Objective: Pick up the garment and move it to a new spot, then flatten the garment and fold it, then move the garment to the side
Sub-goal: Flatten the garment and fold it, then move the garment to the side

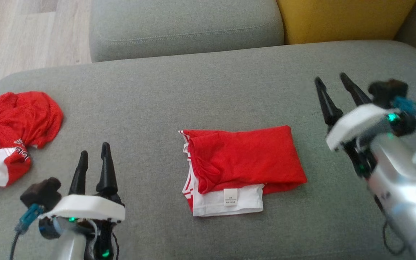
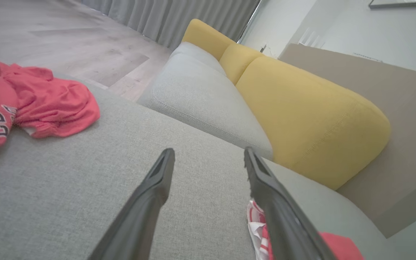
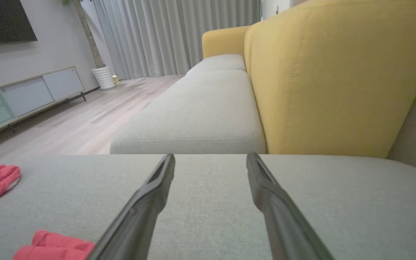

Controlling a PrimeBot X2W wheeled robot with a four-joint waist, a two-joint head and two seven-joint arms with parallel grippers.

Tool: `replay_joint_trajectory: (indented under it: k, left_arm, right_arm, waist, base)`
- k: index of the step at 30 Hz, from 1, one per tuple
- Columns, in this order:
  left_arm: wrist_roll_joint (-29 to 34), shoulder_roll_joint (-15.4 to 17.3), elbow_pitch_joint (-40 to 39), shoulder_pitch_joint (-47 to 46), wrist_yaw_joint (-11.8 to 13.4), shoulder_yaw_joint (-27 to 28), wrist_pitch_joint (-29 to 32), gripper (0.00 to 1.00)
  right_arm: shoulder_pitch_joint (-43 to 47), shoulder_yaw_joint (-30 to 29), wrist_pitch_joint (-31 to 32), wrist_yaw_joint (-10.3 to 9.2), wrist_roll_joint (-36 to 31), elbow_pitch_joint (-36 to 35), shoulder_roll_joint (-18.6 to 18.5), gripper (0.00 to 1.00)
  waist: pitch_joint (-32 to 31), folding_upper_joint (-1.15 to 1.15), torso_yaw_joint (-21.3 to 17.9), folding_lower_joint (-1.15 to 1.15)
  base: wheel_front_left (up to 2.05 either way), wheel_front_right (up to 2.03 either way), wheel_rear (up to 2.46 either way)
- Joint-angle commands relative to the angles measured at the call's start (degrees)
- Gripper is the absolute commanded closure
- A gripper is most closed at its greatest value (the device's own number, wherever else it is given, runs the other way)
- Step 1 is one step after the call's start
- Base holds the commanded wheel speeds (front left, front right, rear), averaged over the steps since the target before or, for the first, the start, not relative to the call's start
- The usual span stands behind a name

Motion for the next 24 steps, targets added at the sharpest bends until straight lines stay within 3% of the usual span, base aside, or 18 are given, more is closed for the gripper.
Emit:
replay_joint_trajectory:
  k: [1,4,7,10,15,24]
  left_arm:
    - [2.5,0.6,-2.2,-0.9,0.2,2.3,-0.7,0.00]
    - [6.7,0.6,-2.2,0.4,-0.2,3.0,-0.7,0.00]
    - [9.7,0.6,-2.6,1.5,-0.9,3.5,-0.7,0.00]
    - [11.9,0.5,-3.7,2.4,-1.2,4.0,-0.7,0.00]
    - [13.2,0.5,-4.9,3.5,-1.0,2.8,-0.7,0.00]
    - [15.9,0.5,-5.4,3.6,-0.6,0.9,-0.7,0.00]
  right_arm:
    - [2.7,-1.5,-0.8,0.20,-2.3,-2.3,0.1,0.00]
    - [9.9,-10.6,-0.8,0.20,-12.6,-8.8,0.4,0.00]
    - [17.3,-19.9,-0.8,0.20,-19.6,-14.8,3.4,0.00]
    - [23.0,-25.3,-0.8,0.20,-26.0,-19.9,6.4,0.00]
    - [28.2,-29.5,0.1,0.20,-32.6,-25.6,10.3,0.00]
    - [31.6,-31.2,3.5,0.20,-36.1,-31.7,12.4,0.00]
  waist:
    - [0.0,0.00,-0.1,0.00]
    - [0.1,0.00,-0.4,0.00]
    - [0.1,0.00,-0.5,0.00]
    - [0.2,0.00,-0.5,0.00]
    - [0.4,0.00,-0.5,0.00]
    - [0.6,0.00,0.0,0.00]
  base:
    - [0.00,0.00,0.00]
    - [0.00,0.00,0.00]
    - [0.00,0.00,0.00]
    - [0.00,0.00,0.00]
    - [0.00,0.00,0.00]
    - [0.00,0.00,0.00]
